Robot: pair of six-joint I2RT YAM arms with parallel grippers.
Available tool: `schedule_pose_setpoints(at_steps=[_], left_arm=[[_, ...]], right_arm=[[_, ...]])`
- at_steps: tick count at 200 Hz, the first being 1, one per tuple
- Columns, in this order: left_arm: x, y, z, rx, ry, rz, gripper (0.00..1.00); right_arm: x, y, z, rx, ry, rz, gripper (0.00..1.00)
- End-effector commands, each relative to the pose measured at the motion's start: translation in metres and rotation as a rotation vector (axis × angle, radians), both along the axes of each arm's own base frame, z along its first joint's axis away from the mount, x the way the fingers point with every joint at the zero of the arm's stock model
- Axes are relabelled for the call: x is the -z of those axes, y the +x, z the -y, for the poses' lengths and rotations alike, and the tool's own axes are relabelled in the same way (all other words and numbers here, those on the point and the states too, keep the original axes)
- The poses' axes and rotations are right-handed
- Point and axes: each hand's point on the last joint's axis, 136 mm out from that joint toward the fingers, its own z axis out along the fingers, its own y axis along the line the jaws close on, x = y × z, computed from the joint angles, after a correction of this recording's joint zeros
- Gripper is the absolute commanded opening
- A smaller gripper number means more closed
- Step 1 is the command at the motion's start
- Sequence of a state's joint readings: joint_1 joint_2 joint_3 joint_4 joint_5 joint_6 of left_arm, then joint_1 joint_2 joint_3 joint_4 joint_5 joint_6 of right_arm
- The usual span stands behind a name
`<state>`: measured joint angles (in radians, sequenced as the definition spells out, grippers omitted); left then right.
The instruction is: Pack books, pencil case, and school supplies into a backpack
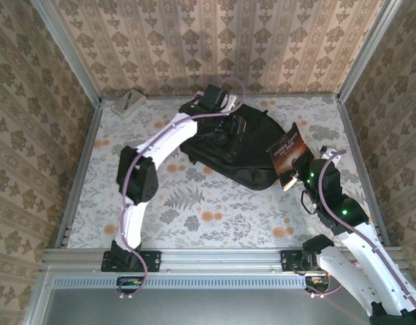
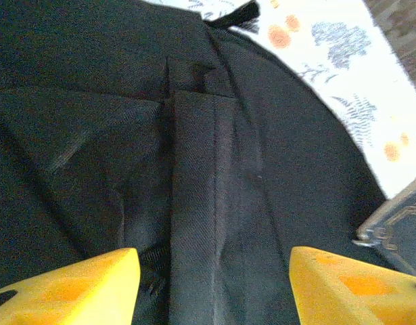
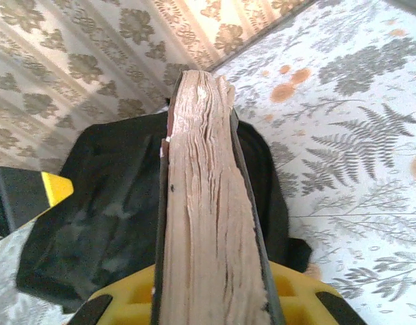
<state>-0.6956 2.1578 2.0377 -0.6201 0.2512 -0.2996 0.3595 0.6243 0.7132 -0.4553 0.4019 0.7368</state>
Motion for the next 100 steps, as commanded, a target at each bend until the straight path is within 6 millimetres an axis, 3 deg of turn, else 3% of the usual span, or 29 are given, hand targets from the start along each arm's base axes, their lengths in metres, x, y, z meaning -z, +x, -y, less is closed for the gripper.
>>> schedule_pose_setpoints(at_steps=[1, 30, 63, 100], left_arm=[[0.015, -0.004, -0.004, 0.034, 0.184, 0.046, 0.64], [0.034, 0.004, 0.008, 0.046, 0.289, 0.087, 0.72], [0.048, 0.007, 0.021, 0.066, 0.405, 0.175, 0.74], [0.064, 0.018, 0.021, 0.031, 0.547, 0.275, 0.74]], right_arm=[[-0.032, 0.003, 0.013, 0.052, -0.056, 0.091, 0.00], [-0.031, 0.007, 0.010, 0.030, -0.055, 0.106, 0.00], [-0.026, 0.011, 0.004, 0.000, -0.034, 0.111, 0.00], [-0.020, 0.014, -0.005, -0.044, 0.016, 0.117, 0.00]])
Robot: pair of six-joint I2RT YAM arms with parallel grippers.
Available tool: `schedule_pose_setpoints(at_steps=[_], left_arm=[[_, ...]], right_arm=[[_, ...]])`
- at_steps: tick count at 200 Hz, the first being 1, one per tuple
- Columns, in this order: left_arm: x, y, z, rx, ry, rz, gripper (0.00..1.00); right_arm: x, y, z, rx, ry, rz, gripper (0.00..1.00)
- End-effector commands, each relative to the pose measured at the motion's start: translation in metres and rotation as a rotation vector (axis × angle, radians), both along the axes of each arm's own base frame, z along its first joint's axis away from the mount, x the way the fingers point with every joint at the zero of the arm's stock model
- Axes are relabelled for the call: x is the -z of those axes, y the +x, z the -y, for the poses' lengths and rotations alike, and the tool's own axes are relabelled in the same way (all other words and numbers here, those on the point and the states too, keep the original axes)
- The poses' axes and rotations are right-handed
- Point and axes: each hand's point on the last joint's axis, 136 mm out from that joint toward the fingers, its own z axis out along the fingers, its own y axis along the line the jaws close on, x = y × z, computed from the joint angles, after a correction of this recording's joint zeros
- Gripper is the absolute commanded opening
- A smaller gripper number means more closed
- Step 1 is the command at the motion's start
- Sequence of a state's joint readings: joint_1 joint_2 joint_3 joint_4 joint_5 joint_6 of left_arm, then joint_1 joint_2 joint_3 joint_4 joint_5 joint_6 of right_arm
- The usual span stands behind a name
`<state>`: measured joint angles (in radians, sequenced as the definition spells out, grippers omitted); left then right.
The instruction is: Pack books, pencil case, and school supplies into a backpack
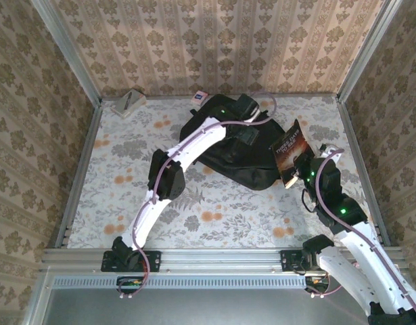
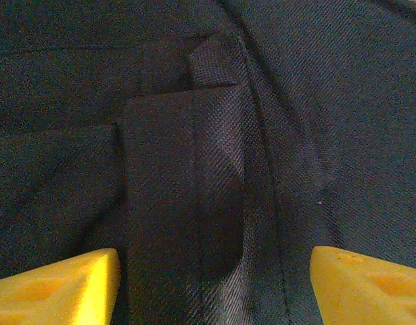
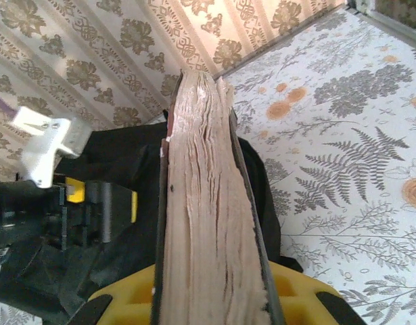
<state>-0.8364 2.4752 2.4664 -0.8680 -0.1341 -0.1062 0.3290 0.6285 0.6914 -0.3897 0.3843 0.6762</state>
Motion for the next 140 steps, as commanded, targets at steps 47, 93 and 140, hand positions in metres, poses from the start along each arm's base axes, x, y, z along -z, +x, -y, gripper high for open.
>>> schedule_pose_setpoints(at_steps=[47, 93, 140], left_arm=[[0.028, 0.013, -0.018, -0.016, 0.210, 0.091, 0.24], [-0.007, 0.012, -0.021, -0.033, 0.054, 0.045, 0.00], [-0.062, 0.012, -0.050, -0.058, -0.136, -0.001, 0.00]], right_arm=[[-0.023, 0.005, -0.007, -0.043, 0.061, 0.112, 0.00], [-0.037, -0.002, 0.002, -0.010, 0.043, 0.140, 0.00], [-0.047, -0.008, 0.014, 0.052, 0.035, 0.154, 0.00]])
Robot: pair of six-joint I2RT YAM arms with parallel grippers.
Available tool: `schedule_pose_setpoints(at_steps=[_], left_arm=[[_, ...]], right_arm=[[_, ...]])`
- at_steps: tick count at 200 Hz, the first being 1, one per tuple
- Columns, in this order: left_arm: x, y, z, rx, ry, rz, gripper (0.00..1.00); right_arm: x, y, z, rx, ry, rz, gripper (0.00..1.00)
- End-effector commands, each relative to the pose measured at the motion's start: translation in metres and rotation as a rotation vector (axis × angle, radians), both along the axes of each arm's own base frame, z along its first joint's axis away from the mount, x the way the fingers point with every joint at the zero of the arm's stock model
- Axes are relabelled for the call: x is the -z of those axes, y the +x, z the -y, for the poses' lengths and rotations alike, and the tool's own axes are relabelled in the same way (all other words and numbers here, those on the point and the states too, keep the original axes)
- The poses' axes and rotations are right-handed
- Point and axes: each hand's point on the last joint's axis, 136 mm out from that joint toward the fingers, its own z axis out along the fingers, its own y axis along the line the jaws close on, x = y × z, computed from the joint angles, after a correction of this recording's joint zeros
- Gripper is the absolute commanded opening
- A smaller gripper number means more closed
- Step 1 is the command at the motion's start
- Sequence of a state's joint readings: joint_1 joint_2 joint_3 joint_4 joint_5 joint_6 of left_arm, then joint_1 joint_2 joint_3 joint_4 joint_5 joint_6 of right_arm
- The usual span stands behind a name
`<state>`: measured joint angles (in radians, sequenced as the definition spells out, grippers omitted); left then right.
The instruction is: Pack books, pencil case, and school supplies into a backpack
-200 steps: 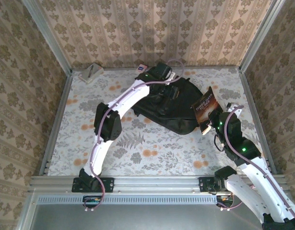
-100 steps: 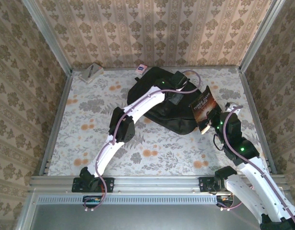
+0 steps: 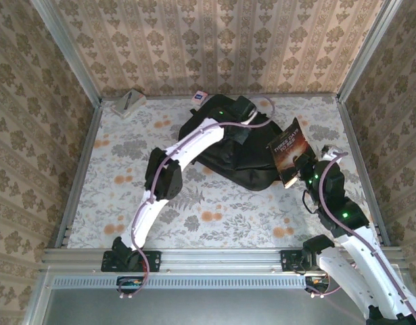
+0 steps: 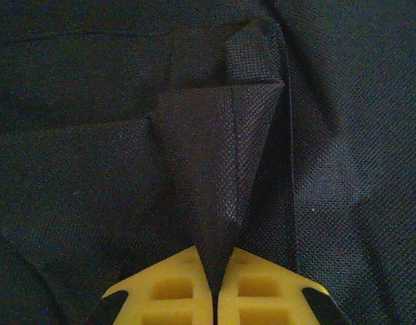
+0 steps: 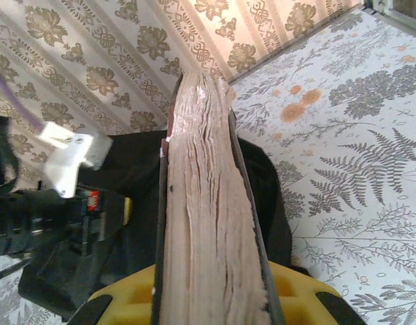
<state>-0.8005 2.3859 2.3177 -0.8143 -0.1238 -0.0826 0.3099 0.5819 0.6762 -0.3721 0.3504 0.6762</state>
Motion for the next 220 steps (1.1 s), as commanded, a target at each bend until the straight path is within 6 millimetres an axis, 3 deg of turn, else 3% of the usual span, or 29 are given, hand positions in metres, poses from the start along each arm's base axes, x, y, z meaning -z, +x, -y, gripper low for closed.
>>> schedule_pose_setpoints(at_steps=[1, 27, 66, 81, 119, 176, 220], left_arm=[[-0.061, 0.007, -0.027, -0.048, -0.149, 0.001, 0.00], [-0.078, 0.006, -0.040, -0.044, -0.211, -0.029, 0.00], [-0.098, 0.004, -0.056, -0.054, -0.268, -0.046, 0.00], [-0.109, 0.001, -0.059, -0.055, -0.314, -0.057, 0.00], [-0.133, -0.005, -0.068, -0.055, -0.431, -0.097, 0.00], [-0.155, -0.010, -0.083, -0.058, -0.634, -0.177, 0.00], [-0.168, -0.014, -0.092, -0.070, -0.687, -0.188, 0.00]], right_arm=[[-0.040, -0.004, 0.014, 0.066, 0.010, 0.111, 0.00], [-0.046, -0.007, 0.019, 0.092, 0.009, 0.123, 0.00], [-0.034, -0.008, 0.025, 0.136, 0.012, 0.066, 0.00], [-0.027, -0.005, 0.015, 0.087, 0.034, 0.038, 0.00], [-0.020, 0.004, -0.036, -0.158, 0.206, 0.032, 0.00], [0.008, 0.003, -0.061, -0.232, 0.545, -0.105, 0.00], [0.023, 0.018, -0.079, -0.322, 0.898, -0.121, 0.00]])
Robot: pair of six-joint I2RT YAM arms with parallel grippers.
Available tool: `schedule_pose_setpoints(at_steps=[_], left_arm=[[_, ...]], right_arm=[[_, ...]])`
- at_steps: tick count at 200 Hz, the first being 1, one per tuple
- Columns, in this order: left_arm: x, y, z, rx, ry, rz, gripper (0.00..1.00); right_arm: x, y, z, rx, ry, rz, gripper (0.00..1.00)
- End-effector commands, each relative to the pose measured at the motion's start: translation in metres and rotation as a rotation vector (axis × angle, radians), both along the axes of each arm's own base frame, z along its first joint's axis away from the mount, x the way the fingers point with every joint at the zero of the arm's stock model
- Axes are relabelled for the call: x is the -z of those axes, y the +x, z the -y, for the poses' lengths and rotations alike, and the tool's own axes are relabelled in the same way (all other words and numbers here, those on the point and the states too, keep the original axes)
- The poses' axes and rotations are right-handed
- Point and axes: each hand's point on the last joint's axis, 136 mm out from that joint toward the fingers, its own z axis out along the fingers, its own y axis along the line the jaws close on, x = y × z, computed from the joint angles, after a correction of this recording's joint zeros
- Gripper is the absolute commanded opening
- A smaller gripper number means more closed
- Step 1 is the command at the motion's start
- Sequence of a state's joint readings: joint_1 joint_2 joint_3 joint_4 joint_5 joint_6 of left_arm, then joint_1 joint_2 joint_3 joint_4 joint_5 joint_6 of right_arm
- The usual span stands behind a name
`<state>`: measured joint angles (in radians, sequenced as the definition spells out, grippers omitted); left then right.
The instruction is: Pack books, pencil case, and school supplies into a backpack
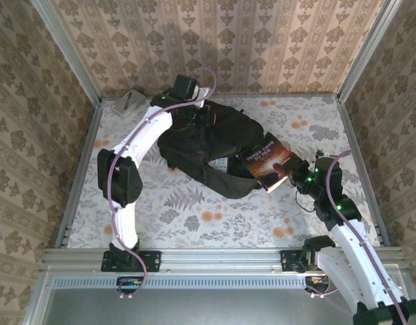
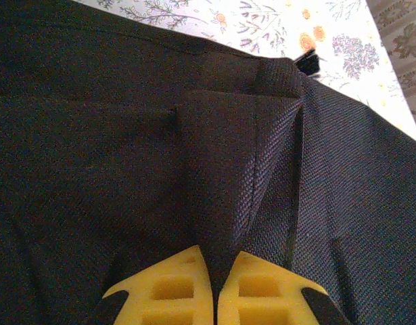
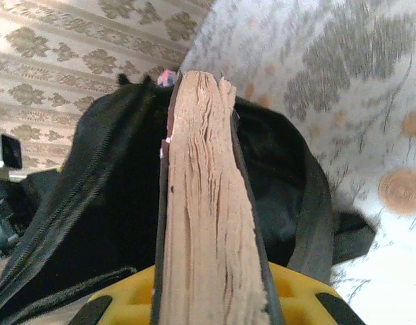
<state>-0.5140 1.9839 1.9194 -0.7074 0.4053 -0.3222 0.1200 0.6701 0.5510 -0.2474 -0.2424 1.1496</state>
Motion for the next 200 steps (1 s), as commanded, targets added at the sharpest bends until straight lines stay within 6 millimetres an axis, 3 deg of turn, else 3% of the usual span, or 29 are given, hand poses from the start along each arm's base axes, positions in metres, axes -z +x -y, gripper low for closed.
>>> schedule_pose_setpoints(at_steps=[1, 46, 76, 123, 161, 200], left_arm=[[-0.081, -0.006, 0.005, 0.018, -0.196, 0.119, 0.00], [-0.082, -0.010, 0.008, 0.035, -0.275, 0.058, 0.00], [-0.080, -0.015, 0.012, 0.048, -0.297, 0.036, 0.00], [-0.089, -0.024, 0.016, 0.079, -0.348, 0.009, 0.00], [-0.094, -0.029, 0.021, 0.092, -0.373, -0.007, 0.00], [-0.099, -0.037, 0.030, 0.116, -0.407, -0.022, 0.00]], right_arm=[[-0.032, 0.008, -0.027, -0.105, 0.282, 0.093, 0.00], [-0.051, 0.011, -0.036, -0.175, 0.310, 0.203, 0.00], [-0.047, 0.019, -0.049, -0.208, 0.351, 0.190, 0.00], [-0.052, 0.030, -0.078, -0.301, 0.273, 0.230, 0.00], [-0.049, 0.048, -0.090, -0.299, 0.260, 0.241, 0.00], [-0.044, 0.069, -0.116, -0.318, 0.193, 0.235, 0.00]])
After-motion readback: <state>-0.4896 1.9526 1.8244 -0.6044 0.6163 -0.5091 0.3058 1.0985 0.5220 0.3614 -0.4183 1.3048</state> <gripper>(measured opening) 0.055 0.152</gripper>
